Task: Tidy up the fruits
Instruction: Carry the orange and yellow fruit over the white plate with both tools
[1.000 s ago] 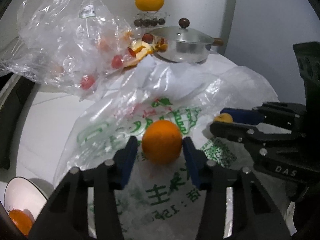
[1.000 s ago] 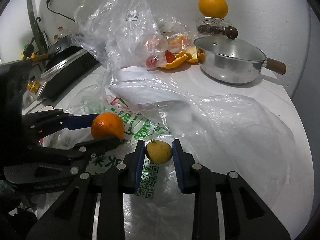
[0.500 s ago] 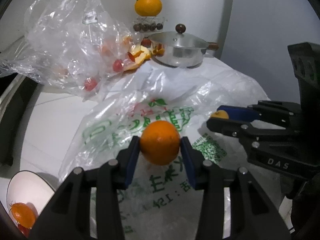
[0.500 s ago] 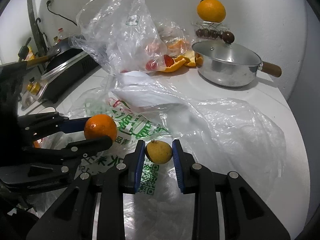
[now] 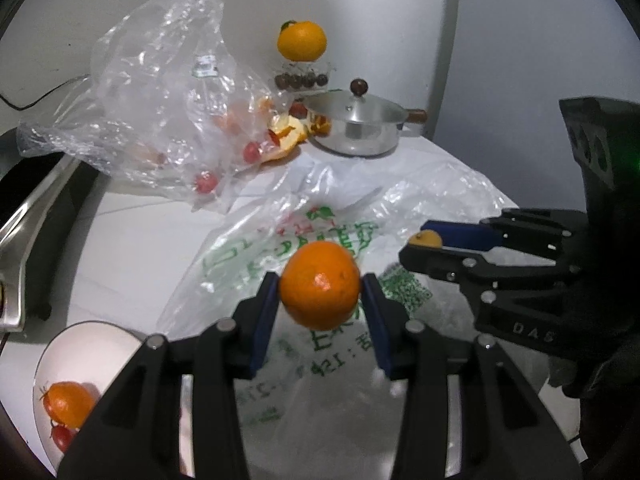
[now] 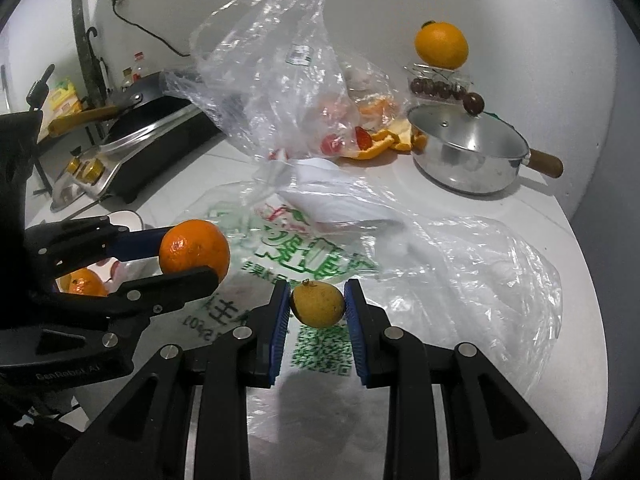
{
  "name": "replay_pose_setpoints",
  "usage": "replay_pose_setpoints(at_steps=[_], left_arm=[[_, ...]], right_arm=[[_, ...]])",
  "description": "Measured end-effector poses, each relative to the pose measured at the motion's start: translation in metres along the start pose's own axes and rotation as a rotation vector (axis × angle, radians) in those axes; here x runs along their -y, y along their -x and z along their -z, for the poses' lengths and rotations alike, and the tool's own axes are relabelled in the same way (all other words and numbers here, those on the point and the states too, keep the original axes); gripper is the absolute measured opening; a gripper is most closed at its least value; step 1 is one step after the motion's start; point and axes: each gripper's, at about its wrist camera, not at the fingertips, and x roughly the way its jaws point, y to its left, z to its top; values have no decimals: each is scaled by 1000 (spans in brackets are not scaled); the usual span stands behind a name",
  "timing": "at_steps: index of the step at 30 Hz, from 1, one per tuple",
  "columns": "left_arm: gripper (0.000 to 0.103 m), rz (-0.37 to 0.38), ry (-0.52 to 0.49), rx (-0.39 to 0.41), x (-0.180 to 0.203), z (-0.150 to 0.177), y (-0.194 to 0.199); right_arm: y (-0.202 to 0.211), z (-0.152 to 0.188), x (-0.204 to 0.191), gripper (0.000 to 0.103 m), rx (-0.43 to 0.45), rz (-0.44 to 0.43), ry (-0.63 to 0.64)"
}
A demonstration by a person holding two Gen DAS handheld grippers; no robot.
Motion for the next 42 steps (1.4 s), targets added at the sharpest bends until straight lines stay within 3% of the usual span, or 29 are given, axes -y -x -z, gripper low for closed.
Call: replay_pose_setpoints(at_steps=[11,26,42], left_arm=[[43,-23,33,50,-23,15,39],[43,-106,129,76,-81,53,83],[43,-166,186,55,-136,75,72]], right_arm=[[11,-5,-38,30,12,-14,49],[7,-16,-100,30,4,-50,139],[-18,-23,-143,30,-30,-87,198]])
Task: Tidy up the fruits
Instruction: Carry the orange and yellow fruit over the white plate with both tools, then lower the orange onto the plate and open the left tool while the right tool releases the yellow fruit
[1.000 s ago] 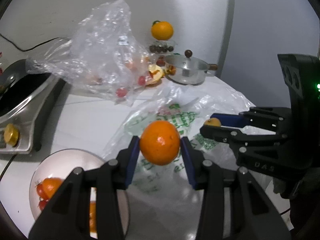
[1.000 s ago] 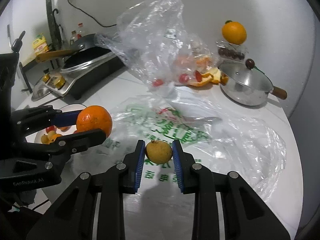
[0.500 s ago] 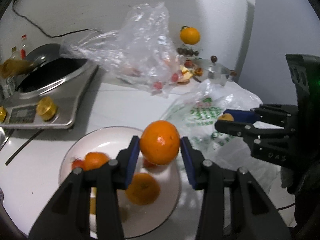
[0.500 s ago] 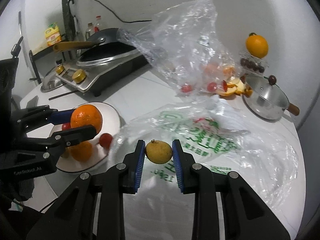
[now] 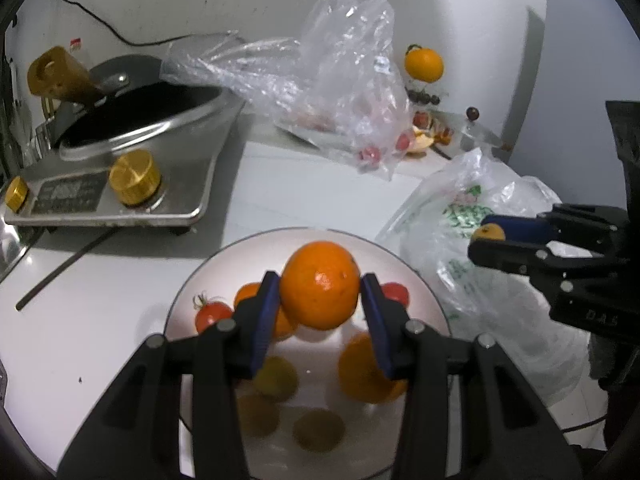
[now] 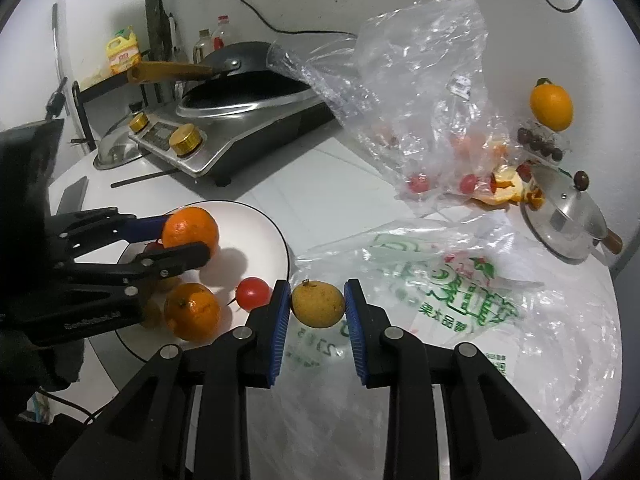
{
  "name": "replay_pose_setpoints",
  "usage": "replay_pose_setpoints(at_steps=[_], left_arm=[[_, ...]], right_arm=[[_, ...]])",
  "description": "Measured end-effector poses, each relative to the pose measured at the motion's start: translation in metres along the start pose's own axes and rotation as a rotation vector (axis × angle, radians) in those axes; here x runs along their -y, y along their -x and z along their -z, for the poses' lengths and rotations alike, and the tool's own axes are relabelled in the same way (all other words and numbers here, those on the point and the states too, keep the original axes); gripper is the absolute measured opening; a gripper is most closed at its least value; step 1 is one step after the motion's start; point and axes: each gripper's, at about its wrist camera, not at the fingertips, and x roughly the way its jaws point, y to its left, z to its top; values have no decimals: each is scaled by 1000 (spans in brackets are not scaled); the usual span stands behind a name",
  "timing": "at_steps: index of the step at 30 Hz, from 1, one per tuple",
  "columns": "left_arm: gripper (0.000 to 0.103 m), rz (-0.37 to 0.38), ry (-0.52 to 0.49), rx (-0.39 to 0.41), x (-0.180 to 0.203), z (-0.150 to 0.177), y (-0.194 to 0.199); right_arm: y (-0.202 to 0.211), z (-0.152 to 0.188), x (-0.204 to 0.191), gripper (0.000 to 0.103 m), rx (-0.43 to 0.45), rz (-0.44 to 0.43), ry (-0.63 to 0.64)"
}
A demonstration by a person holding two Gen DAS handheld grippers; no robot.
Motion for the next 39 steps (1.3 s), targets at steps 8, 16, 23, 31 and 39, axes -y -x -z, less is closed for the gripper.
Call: replay_pose_setpoints(at_steps=[8,16,23,31,39], left_arm=[[43,32,-23,1,3,-6,-6],[43,82,-71,-7,18,-7,-8],[43,67,-79,-55,21,-9,-28],[44,49,-36,-106,11,-13,-39],[51,75,-15,-75,7,-11,-24]], right_arm=[[-15,-7,-2,30,-13,-10,3],[-18,-7,0,30,-16,-6,-7],[-15,-2,6,30,-14,-1,-26],[-16,1,9,30,-12,-8,-36],[-15,-3,1,30,-7,-14,-27]])
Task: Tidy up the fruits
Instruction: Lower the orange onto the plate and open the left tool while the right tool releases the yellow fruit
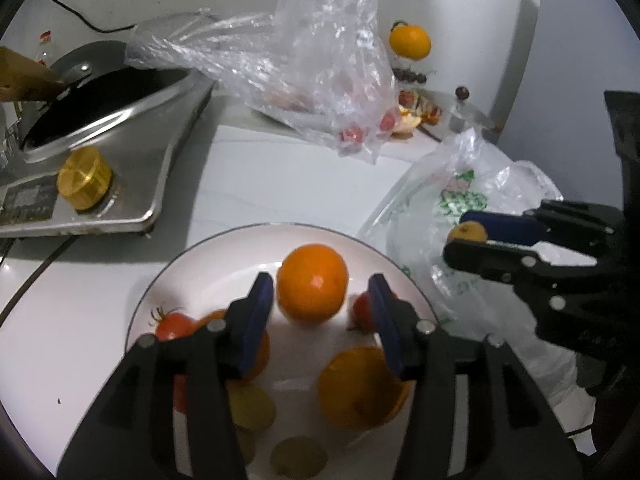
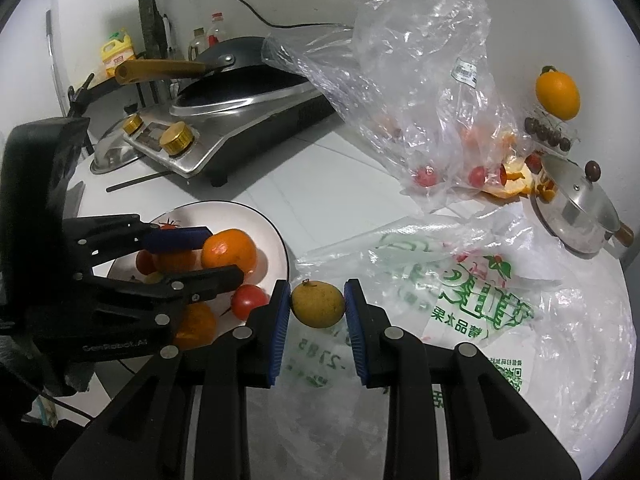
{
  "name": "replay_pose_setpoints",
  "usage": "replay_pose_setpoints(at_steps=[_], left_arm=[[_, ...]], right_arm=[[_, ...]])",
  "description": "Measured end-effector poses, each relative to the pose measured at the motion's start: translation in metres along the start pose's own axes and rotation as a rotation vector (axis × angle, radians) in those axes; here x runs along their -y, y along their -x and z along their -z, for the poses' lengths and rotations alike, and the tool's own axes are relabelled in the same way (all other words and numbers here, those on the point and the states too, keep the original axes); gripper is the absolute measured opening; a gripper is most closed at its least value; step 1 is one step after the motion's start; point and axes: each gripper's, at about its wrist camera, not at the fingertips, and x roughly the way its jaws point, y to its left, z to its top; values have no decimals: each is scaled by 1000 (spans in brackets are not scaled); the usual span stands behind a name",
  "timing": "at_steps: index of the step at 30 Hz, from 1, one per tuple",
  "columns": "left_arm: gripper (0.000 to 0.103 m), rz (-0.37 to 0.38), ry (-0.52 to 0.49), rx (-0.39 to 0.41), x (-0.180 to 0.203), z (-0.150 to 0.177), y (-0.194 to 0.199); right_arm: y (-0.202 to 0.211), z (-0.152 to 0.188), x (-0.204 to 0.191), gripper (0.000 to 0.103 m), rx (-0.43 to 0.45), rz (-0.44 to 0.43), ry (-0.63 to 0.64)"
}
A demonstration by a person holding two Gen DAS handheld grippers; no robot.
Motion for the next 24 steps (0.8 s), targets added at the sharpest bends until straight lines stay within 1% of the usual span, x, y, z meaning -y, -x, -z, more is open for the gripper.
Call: replay_pose_setpoints(at_steps=[3,5,8,10,15,19,24], left_arm=[[52,0,17,48,-4,0,17],[53,-19,32,84,-10,0,30],[76,-51,59,122,-22,5,46],[76,-68,85,140,-32,9,55],[76,-107,118,149,-56,20,67],[76,-137,136,149,-72,28,69],[76,-151,170,143,-91,36,70]], right_arm=[[0,-3,-4,30,3,1,5],[0,-6,-9,30,6,2,15],[-2,-12,-19,30,4,-5,36],[-5,-18,-27,30,4,-10,56],[-13,-28,-47,30,5,-21,84],[-23,-37,-62,30,4,-34,102],[-36,-46,-80,30,-3,-53,129]])
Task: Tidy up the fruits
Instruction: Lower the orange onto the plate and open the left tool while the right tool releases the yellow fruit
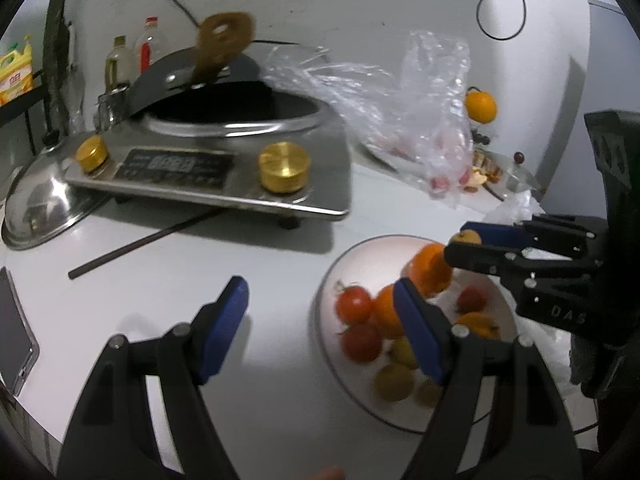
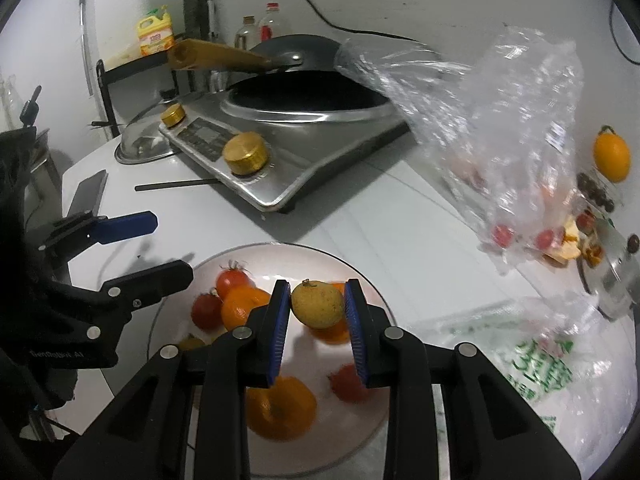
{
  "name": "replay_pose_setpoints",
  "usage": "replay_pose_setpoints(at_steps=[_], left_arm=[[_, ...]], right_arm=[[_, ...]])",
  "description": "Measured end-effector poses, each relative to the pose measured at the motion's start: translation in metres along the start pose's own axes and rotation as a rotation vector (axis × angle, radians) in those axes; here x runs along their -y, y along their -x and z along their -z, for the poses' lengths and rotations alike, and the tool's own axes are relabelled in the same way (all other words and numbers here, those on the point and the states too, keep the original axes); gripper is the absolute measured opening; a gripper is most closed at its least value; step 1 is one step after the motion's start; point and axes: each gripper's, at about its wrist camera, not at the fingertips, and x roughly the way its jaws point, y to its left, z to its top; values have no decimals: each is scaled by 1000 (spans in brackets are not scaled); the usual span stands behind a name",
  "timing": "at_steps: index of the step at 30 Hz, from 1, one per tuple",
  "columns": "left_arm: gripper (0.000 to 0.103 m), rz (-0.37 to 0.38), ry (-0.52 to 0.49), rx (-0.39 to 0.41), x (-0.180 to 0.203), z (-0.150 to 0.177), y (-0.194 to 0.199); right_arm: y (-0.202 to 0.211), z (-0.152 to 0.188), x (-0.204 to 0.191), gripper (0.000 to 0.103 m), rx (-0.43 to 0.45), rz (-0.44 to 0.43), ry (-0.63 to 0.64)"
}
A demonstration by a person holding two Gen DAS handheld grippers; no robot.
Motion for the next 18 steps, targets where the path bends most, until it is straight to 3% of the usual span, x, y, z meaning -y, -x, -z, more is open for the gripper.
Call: replay_pose_setpoints(at_steps=[8,18], left_arm=[[76,0,22,-10,-18,5,-5],[76,5,38,-6,-27,5,-8]], right_arm=[[-24,-14,-17,30,-5,-41,7],[-48,-18,-24,31,-37,-27,19]])
